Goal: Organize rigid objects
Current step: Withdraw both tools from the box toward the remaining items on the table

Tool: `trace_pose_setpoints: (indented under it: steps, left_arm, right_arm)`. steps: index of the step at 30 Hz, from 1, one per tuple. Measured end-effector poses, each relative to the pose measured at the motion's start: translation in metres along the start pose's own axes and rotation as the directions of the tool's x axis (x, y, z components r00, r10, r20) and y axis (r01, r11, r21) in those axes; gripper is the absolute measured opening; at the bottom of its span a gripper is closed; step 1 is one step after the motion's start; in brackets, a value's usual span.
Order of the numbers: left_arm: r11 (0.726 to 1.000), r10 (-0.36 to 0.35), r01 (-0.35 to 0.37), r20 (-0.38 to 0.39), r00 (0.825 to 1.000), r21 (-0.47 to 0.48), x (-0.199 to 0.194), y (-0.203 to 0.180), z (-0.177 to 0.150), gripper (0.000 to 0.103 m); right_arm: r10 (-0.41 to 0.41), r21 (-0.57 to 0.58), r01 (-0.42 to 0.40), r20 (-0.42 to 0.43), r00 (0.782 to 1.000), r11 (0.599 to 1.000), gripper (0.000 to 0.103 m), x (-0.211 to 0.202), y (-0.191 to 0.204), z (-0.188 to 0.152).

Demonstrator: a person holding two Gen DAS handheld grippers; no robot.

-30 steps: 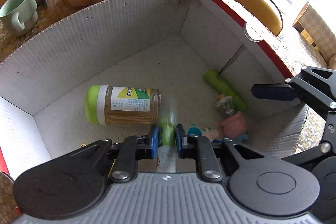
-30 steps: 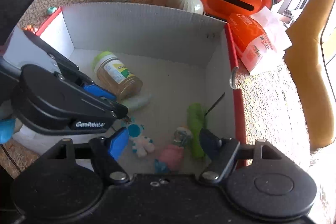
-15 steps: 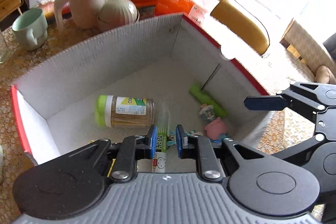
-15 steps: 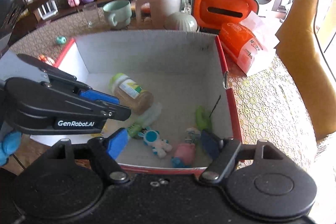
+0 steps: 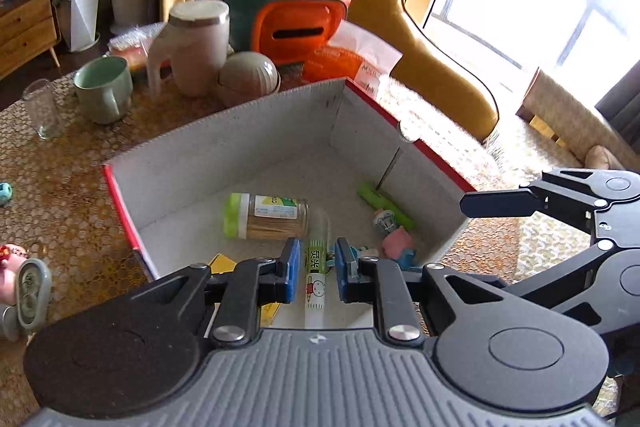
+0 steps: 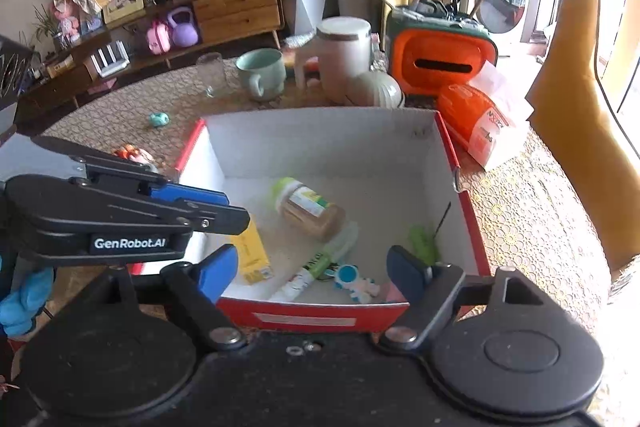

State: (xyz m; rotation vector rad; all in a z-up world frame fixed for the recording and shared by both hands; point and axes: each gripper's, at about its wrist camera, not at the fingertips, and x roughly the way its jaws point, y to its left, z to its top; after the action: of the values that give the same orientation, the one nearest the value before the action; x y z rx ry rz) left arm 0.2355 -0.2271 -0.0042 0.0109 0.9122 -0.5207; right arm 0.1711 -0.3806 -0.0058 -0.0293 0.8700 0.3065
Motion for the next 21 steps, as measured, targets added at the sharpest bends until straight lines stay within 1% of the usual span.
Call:
trace_pose_setpoints:
  steps: [4, 7, 13, 14, 15, 19, 20, 21]
  left_arm:
    - [1.0, 0.0, 0.0, 0.034, 0.999, 0.002, -0.022, 0.003, -0.008, 0.018]
    - [1.0, 0.007, -0.007, 0.061, 0.998, 0.009, -0.039, 0.005, -0.017, 0.018]
    - [0.999, 0.049, -0.051, 0.14, 0.989, 0.009, -0.073, 0.015, -0.04, 0.018]
    - [0.998, 0.058, -0.06, 0.148, 0.987, 0.01, -0.078, 0.017, -0.044, 0.02]
    - [0.998, 0.065, -0.068, 0.156, 0.986, 0.01, -0.083, 0.02, -0.048, 0.025]
    - [0.996, 0.085, -0.084, 0.181, 0.98, -0.011, -0.1, 0.034, -0.065, 0.037]
    - [0.996, 0.086, -0.083, 0.186, 0.979, -0.024, -0.104, 0.04, -0.069, 0.045]
    - [0.996, 0.088, -0.084, 0.191, 0.978, -0.034, -0.108, 0.044, -0.074, 0.055]
  right_arm:
    - [0.014, 0.013, -0.015, 0.029, 0.999, 1.0, 0.086, -0.014, 0.012, -0.004]
    - [0.026, 0.036, -0.027, 0.05, 0.998, 0.999, 0.086, -0.021, 0.018, -0.006]
    - [0.043, 0.064, -0.05, 0.098, 0.994, 0.997, 0.087, -0.032, 0.035, -0.013]
    - [0.047, 0.067, -0.054, 0.105, 0.993, 0.996, 0.087, -0.033, 0.039, -0.014]
    - [0.053, 0.069, -0.061, 0.113, 0.992, 0.996, 0.088, -0.034, 0.044, -0.016]
    - [0.078, 0.072, -0.088, 0.128, 0.989, 0.994, 0.09, -0.032, 0.06, -0.018]
    - [0.083, 0.07, -0.093, 0.131, 0.988, 0.993, 0.091, -0.031, 0.065, -0.019]
    - [0.092, 0.068, -0.102, 0.133, 0.987, 0.992, 0.091, -0.031, 0.07, -0.02]
